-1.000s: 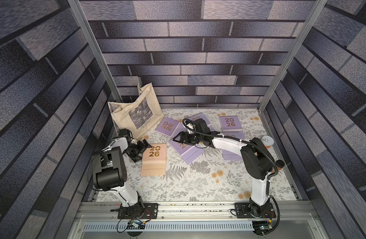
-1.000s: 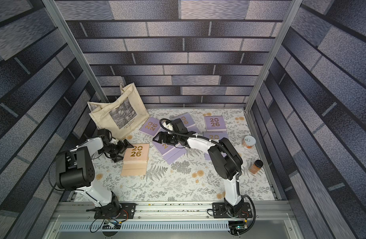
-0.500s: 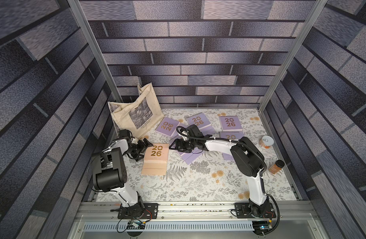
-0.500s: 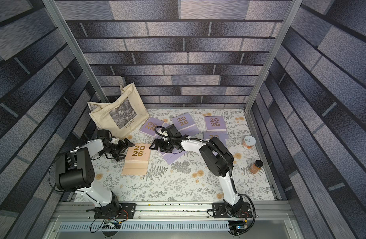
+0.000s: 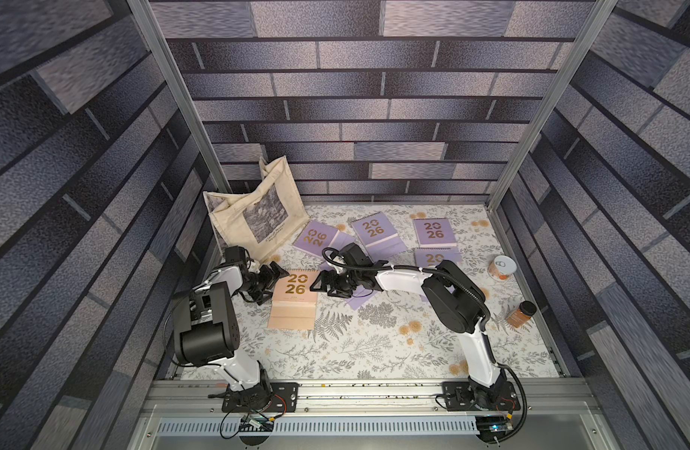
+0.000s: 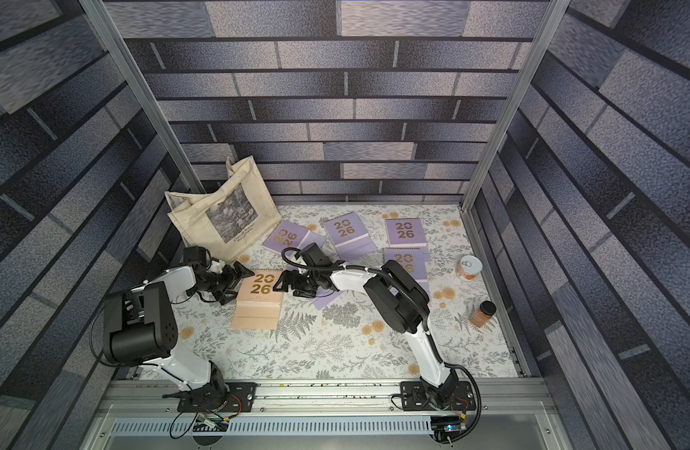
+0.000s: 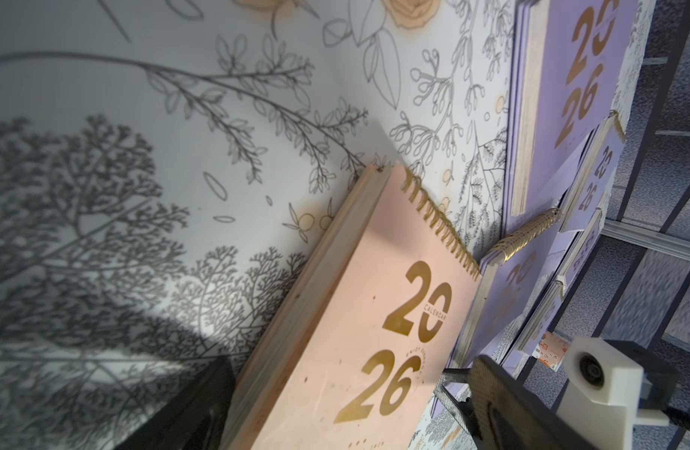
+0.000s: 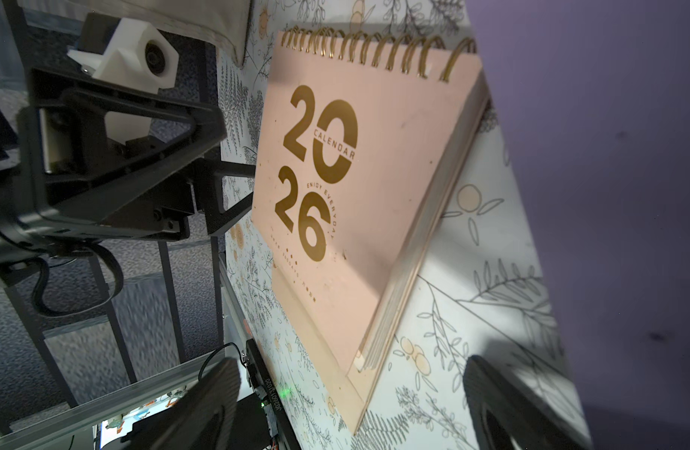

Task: Stack the calendars
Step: Pick up the calendar at the center of the board.

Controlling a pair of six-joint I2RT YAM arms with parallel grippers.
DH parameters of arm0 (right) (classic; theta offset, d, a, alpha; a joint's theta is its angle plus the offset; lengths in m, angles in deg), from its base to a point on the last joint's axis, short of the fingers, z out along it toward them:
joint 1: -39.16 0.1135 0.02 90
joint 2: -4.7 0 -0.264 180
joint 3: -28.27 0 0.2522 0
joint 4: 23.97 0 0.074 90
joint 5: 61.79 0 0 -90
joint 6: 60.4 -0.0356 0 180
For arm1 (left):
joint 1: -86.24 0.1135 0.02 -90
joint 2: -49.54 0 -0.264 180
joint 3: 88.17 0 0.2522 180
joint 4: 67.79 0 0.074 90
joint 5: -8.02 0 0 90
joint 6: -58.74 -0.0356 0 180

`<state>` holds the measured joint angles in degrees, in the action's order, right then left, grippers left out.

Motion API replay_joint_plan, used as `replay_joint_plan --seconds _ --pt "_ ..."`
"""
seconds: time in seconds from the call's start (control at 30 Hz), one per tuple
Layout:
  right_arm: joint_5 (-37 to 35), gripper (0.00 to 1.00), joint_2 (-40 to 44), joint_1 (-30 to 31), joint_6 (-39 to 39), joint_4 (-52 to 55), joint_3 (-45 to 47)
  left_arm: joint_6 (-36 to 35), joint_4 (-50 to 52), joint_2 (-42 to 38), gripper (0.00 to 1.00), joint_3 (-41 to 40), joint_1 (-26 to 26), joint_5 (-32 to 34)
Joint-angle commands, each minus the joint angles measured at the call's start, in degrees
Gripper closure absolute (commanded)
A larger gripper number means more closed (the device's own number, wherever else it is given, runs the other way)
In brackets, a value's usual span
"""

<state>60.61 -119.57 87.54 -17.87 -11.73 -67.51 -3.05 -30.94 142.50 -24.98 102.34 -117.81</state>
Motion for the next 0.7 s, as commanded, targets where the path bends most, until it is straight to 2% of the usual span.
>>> replay_joint_plan --seconds 0.0,0.4,0.67 --pt "-0.56 0.08 -2.45 0.57 -2.89 -0.33 -2.43 2.12 1.4 -0.5 0.03 -2.82 -0.63 0.29" --pt "-0.18 0.09 -6.07 1.89 -6.8 -0.59 -5.79 3.7 -1.7 -1.1 0.03 -4.61 -1.17 -1.15" --pt "1.59 0.1 -6.65 1.98 -11.55 -10.87 -3.28 3.88 -2.31 -0.53 0.02 -4.61 -1.46 -1.96"
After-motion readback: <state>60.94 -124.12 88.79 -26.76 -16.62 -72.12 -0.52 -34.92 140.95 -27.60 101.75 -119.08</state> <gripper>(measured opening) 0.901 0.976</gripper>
